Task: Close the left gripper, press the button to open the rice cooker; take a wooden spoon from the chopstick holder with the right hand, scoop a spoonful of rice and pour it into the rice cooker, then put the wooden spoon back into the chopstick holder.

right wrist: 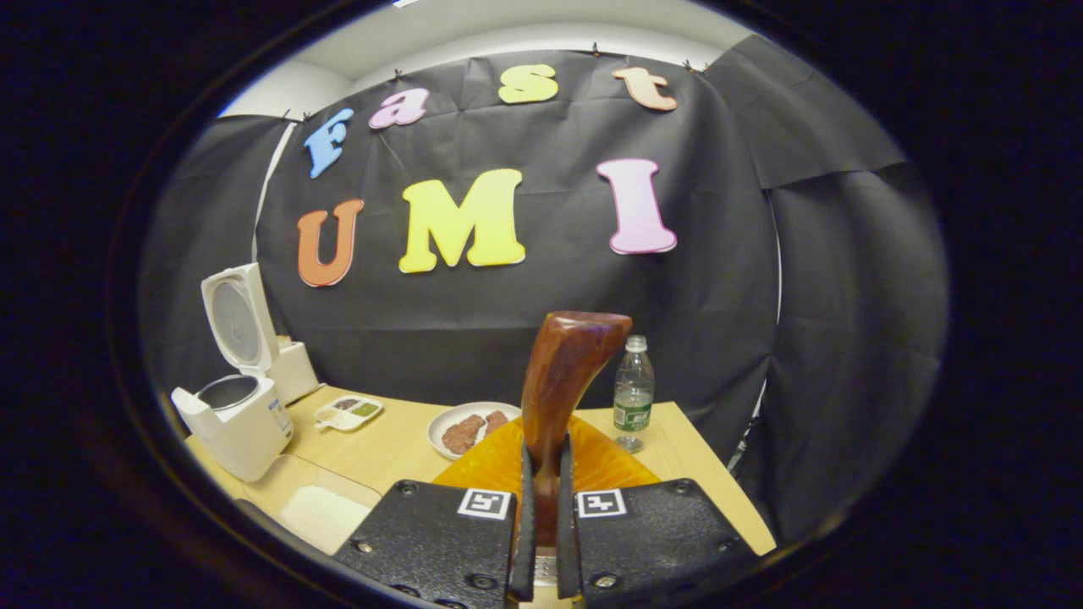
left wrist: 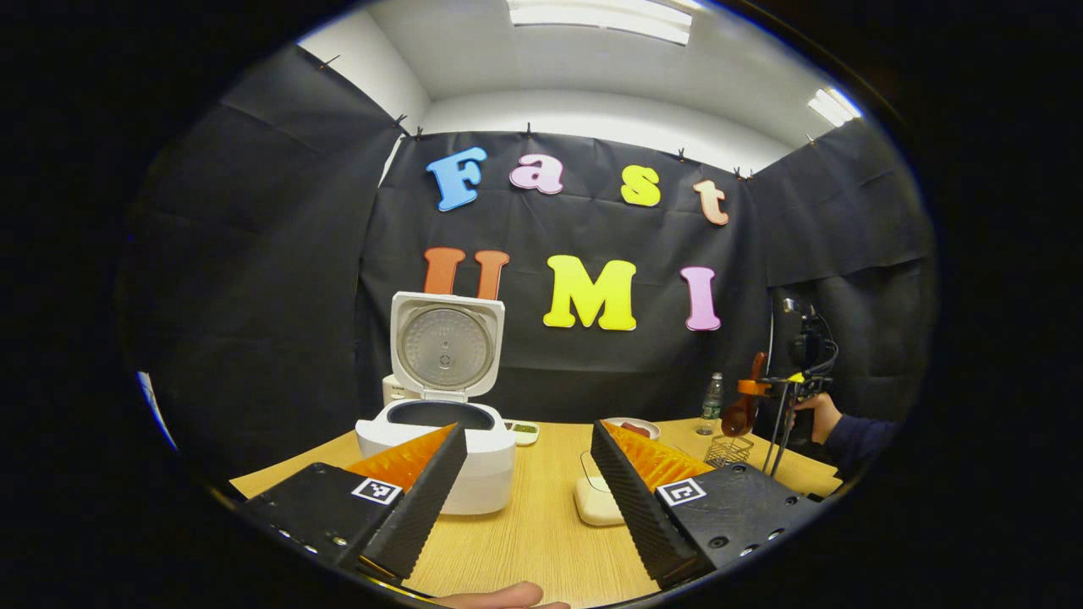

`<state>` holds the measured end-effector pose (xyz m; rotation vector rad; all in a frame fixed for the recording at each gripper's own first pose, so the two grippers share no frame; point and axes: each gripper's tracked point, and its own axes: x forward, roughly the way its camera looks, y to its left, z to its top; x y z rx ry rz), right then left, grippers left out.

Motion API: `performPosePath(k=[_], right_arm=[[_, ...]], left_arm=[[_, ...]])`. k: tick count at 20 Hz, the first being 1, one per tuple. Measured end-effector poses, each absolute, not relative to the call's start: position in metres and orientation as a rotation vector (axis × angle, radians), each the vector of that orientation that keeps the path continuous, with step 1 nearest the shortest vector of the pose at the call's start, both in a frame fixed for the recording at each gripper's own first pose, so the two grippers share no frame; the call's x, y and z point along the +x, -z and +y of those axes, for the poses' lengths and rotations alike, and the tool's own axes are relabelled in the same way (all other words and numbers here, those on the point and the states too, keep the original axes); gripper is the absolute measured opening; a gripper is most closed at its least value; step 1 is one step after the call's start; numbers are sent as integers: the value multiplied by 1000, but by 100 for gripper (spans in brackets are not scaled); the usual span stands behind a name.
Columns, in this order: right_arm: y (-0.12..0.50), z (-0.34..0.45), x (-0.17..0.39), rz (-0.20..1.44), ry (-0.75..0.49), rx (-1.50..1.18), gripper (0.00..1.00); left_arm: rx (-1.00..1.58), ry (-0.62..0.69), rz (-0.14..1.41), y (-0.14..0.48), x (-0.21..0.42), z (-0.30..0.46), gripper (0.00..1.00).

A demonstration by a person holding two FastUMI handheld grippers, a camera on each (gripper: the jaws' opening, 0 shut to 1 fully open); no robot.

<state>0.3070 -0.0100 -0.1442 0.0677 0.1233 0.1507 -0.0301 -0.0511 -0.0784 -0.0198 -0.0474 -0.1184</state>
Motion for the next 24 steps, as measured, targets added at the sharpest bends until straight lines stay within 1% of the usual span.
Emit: performPosePath(k=[4,6,9,10,11,13,14,15,16,17,18,19,20,22,23,24], right_arm=[[167,-14,306,166,-187,144,17],[160,-25,309,134,-164,164,23],[135,-49,287,79,-70,144,70],[125,-51,276,59,-58,124,72],[115,-50,266,52,-55,95,77],[96,-43,238,22,-68,90,82],[87,-42,227,11,-56,115,82],[88,-43,217,25,-41,128,83],[88,-40,208,35,-39,136,82],[92,-36,199,57,-37,139,85],[94,-35,190,77,-32,136,82],[91,-31,179,78,-30,145,82],[90,-24,170,76,-47,150,82],[93,-13,152,77,-71,132,82],[90,-9,146,57,-81,125,88],[85,-1,137,44,-104,114,88]], left_arm=[[-19,122,-43,74,14,-42,94],[-32,111,-22,69,37,-34,94],[-24,112,2,58,69,-29,94],[-7,102,-1,53,78,-26,94],[17,89,-3,49,88,-22,94],[63,71,-5,42,105,-19,94],[80,65,-11,36,113,-17,94],[93,60,-10,33,120,-15,94],[100,53,-10,29,128,-13,94],[101,51,-9,25,135,-12,94],[94,65,-6,21,142,-14,94],[77,103,-14,13,146,-21,94],[62,139,-26,7,151,-27,94],[48,134,-44,-5,165,-21,94],[44,129,-46,-7,174,-17,94],[45,128,-52,-13,184,-15,94]])
